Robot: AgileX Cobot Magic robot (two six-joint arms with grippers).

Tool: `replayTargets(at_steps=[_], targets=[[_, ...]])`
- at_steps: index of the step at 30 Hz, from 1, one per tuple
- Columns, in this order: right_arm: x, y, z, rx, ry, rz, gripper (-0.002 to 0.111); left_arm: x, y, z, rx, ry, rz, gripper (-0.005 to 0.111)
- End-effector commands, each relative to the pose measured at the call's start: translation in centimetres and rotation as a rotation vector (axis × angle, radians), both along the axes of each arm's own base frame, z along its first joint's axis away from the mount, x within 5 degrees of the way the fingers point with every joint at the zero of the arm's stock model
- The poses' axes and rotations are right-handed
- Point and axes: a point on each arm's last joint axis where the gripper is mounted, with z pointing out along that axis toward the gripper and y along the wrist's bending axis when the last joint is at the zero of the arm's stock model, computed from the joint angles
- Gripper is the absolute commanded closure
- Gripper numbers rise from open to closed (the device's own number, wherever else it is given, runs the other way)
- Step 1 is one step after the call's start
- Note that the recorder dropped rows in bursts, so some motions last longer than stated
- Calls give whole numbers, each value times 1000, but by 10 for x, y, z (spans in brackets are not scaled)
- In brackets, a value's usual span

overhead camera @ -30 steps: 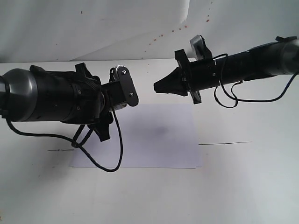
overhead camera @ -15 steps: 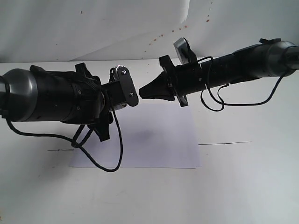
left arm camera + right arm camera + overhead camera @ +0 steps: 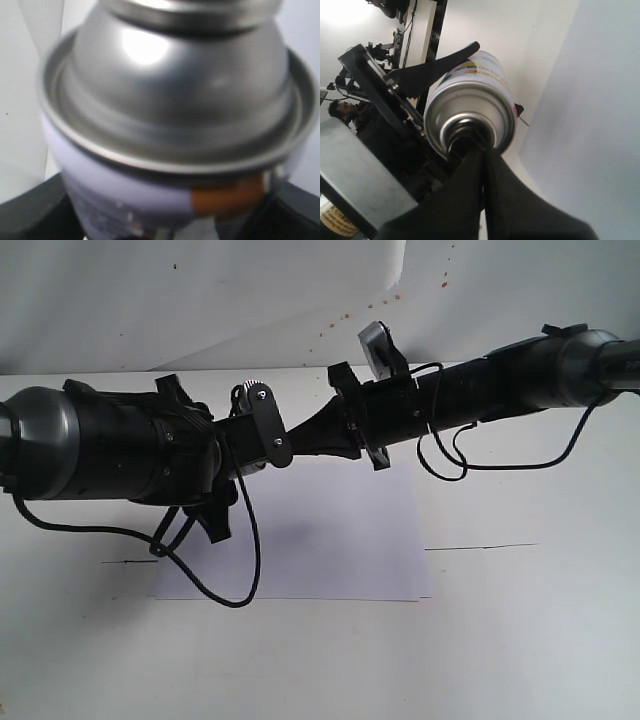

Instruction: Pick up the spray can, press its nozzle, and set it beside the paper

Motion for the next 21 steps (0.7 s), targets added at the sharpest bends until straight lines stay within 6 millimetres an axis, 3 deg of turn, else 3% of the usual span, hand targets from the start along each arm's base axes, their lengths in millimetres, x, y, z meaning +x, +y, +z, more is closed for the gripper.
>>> replayTargets(at_steps=[1,21], targets=[[-1,6,3,9,-30,19,108,1,-2,10,-17,-29,-14,107],[0,6,2,1,-38,10,108,1,-3,10,-18,-29,-16,107]])
